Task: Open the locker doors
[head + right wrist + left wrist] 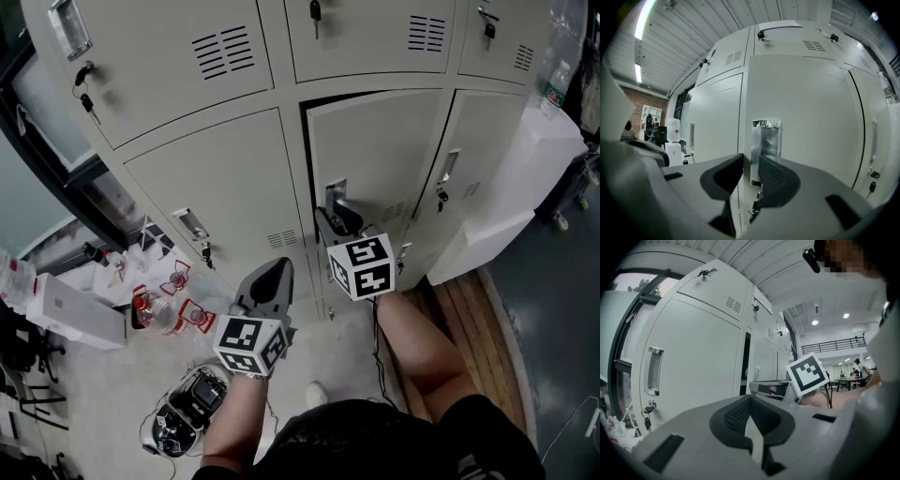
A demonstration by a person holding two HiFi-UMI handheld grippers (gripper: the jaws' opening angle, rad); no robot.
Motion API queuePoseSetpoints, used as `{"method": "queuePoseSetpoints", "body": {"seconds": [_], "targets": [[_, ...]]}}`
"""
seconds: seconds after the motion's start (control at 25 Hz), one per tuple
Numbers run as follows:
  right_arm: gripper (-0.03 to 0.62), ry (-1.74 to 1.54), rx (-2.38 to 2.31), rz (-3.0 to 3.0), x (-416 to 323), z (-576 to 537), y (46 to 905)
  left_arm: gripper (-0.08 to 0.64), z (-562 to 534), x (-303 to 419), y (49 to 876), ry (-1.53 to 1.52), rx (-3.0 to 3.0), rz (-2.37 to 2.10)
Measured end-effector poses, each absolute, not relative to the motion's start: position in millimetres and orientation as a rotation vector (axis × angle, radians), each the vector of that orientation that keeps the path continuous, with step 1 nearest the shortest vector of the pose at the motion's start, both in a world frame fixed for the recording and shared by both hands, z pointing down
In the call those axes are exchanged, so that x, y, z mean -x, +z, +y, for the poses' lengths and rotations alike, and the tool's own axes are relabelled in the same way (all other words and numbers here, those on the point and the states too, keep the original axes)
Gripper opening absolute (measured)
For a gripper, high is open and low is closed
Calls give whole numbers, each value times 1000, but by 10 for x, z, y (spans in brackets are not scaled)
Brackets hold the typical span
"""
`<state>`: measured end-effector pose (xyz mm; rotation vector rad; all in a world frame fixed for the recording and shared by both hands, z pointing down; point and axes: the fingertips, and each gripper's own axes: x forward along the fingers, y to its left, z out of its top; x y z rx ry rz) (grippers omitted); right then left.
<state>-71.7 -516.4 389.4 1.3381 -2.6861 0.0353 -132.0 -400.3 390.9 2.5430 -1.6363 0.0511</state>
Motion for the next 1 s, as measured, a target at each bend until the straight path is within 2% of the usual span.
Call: {"method": "queuePoseSetpoints", "body": {"seconds": [1.0], "targets": [[112,1,-1084,-2795,-88,-4288,3907,-2,-3341,321,3873,52,-2534,-1662]]}}
